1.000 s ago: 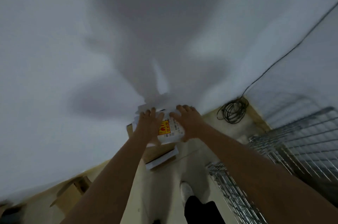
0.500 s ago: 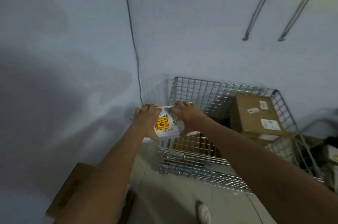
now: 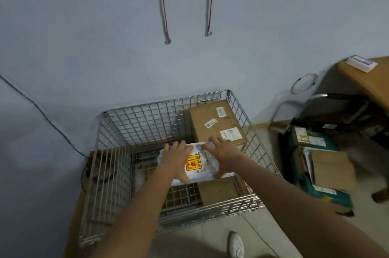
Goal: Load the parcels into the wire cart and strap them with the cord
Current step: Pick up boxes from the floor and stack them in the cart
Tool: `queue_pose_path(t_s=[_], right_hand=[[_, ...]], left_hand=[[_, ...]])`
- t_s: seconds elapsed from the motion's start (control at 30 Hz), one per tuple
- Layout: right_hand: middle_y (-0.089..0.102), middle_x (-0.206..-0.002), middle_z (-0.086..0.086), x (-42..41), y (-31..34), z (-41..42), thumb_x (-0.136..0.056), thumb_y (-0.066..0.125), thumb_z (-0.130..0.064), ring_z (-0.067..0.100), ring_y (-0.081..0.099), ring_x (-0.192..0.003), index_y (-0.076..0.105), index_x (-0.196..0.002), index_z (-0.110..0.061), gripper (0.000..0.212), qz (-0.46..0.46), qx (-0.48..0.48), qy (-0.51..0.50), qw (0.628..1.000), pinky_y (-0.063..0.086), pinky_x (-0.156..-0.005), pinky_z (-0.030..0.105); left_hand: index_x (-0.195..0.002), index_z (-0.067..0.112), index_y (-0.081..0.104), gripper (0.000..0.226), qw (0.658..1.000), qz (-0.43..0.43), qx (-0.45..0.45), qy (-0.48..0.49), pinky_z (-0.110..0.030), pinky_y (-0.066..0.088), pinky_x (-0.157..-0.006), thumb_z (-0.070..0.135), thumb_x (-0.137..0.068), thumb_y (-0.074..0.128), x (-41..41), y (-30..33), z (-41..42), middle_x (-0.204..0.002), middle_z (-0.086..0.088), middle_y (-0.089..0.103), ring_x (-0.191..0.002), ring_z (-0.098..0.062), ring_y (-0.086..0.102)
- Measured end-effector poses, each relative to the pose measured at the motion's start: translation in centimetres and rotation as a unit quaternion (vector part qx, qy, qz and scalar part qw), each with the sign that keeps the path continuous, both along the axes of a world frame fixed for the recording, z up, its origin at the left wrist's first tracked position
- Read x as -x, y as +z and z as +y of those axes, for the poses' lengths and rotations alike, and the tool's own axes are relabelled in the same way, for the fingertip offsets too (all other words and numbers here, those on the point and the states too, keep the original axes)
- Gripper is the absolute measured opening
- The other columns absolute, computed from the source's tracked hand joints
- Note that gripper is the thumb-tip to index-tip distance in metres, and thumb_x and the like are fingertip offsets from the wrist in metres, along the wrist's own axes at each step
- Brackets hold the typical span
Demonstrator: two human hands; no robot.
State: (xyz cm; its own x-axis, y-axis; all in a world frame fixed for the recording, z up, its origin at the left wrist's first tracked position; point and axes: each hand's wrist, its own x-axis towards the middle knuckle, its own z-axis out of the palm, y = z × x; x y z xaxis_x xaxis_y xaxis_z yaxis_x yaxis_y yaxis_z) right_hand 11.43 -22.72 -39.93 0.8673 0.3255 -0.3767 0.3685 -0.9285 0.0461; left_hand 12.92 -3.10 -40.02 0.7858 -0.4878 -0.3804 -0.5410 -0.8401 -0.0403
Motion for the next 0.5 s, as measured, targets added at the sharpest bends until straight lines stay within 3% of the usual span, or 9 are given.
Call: queue_pose_path(t_s=[0.23,0.5], right_hand=[[0.021,-0.152,0.015,-3.8,-8.1,-8.6,-0.060,0.081,-0.058,0.034,0.026,-0.138,0.014,-0.151,-0.027,0.117,0.073,-0.003,0.014,0.997,0.030,-0.111,0.049],[0.014,-0.157,0.015,-3.4,-20.5,-8.7,-0.065,0.081,-0.053,0.033,0.019,-0.144,0.011,-0.152,-0.028,0.114,0.158,-0.008,0.016,0.987,0.024,-0.112,0.054]], left_hand=[[-0.141,0.025,0.027,0.111,0.997,0.069,0.016,0.023,-0.045,0.033,-0.100,0.062,-0.052,0.080,-3.0,-8.5,-8.7,-0.139,-0.002,0.033,-0.123,-0.025,0.036],[-0.140,0.025,0.026,0.103,0.991,0.127,-0.048,-0.004,-0.046,0.037,-0.098,0.063,-0.058,0.076,-3.1,-20.5,-9.6,-0.140,-0.007,0.034,-0.123,-0.029,0.040]])
